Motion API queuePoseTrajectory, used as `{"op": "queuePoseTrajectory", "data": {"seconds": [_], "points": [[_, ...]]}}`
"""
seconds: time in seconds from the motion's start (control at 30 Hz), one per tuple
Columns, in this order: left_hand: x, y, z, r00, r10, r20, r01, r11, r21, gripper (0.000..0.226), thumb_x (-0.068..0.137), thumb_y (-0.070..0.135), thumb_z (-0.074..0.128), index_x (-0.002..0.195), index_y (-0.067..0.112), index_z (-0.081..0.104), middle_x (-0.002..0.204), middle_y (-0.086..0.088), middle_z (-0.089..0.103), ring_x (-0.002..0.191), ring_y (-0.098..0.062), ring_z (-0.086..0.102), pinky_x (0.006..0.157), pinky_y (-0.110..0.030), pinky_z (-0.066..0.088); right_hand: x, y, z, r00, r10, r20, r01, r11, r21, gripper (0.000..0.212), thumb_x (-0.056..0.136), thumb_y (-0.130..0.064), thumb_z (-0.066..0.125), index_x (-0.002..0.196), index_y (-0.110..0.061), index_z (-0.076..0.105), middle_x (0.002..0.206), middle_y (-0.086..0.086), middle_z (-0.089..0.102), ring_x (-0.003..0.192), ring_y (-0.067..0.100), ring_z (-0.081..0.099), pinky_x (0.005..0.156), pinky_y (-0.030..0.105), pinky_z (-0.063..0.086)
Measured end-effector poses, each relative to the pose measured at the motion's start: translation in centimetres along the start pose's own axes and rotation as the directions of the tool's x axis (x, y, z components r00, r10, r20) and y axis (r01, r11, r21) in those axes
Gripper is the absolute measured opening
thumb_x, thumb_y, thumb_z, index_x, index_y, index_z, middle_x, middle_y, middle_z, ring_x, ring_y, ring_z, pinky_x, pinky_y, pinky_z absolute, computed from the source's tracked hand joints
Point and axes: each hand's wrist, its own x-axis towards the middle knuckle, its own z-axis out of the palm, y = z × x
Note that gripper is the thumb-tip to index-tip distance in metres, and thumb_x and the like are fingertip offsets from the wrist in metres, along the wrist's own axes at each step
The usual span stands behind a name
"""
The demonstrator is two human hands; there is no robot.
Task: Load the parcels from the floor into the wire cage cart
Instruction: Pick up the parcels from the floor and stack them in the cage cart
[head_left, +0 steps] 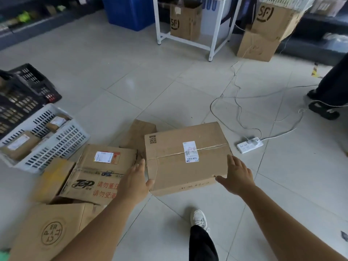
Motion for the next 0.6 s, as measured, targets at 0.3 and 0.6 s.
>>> {"op": "queuePoseTrajectory", "data": {"seconds": [0.3, 0.6], "points": [[14.3, 2.9, 4.8, 0.972, -0.211, 0.107, 0.21, 0.978, 0.014, 0.08, 0.093, 0.042, 0.053, 0.153, 0.013, 0.009, 0.148, -0.01, 0.036, 0.133, -0.027, 0.038, 0.103, -0.039, 0.038, 18.3, 3.9, 2.0, 0.993, -0.02, 0.117, 0.022, 1.0, -0.016, 0.096, 0.085, -0.05, 0.065, 0.153, -0.011, 0.009, 0.158, 0.005, 0.02, 0.145, 0.025, 0.021, 0.114, 0.042, 0.026], [24.1, -0.5, 13.7, 0.921, -0.331, 0.203, 0.335, 0.942, 0.016, 0.089, 0.09, 0.052, 0.053, 0.154, 0.015, 0.003, 0.156, -0.01, 0.024, 0.139, -0.03, 0.032, 0.11, -0.046, 0.035, 30.7, 8.1, 10.1, 0.977, 0.03, 0.212, -0.015, 0.997, -0.074, 0.107, 0.082, -0.051, 0.068, 0.155, -0.009, 0.002, 0.161, 0.01, 0.013, 0.147, 0.029, 0.016, 0.116, 0.046, 0.025]]}}
